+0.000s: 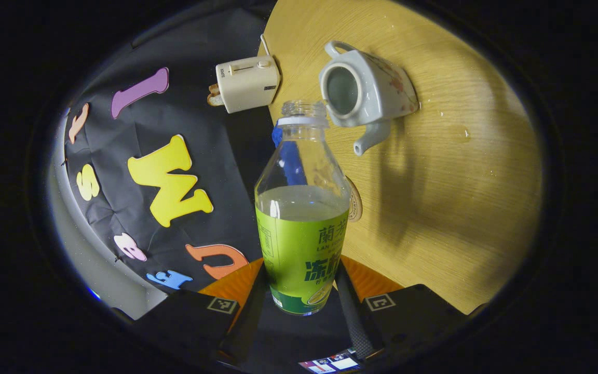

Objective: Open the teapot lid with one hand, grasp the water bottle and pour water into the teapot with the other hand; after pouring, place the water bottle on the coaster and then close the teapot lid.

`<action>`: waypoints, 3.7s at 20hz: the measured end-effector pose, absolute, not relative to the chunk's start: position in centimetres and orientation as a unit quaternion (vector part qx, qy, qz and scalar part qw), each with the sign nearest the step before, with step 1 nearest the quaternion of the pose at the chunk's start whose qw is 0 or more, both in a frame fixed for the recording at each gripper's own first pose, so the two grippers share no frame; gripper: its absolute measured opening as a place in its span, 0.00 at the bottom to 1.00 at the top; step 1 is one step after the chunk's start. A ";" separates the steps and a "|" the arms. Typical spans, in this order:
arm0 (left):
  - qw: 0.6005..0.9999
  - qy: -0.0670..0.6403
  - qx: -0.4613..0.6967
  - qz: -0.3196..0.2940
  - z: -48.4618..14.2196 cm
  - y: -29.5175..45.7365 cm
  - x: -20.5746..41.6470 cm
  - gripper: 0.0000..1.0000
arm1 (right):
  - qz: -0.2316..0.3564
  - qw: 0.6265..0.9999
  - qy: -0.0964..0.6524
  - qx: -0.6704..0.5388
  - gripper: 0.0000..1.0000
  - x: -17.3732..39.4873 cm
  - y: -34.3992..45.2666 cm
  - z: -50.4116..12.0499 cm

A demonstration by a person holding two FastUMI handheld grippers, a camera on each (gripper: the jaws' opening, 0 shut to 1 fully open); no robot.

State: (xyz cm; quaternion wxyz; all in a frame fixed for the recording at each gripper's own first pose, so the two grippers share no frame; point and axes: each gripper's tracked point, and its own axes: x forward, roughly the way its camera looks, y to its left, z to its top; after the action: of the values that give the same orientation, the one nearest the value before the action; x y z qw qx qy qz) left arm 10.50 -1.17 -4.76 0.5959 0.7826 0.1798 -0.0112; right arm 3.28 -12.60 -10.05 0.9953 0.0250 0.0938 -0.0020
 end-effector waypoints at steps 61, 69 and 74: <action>0.471 0.141 0.871 0.014 -1.2 -3.2 10.9 0.74 | -0.003 0.995 0.086 0.050 0.00 2.2 -13.8 -9.8; 0.683 0.158 0.712 -0.037 -5.6 -1.9 10.1 0.74 | -0.006 0.996 0.081 0.044 0.00 2.1 -13.1 -8.5; 0.824 0.173 0.537 -0.053 -7.8 -0.7 8.4 0.74 | -0.002 0.996 0.078 0.034 0.00 2.1 -11.8 -7.4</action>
State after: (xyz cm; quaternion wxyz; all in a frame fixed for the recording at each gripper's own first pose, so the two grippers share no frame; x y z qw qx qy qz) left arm 8.44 -0.72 -7.80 0.8240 0.5370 0.1728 -0.0529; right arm 2.07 -11.82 -7.41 0.9964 0.0341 0.0782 -0.0022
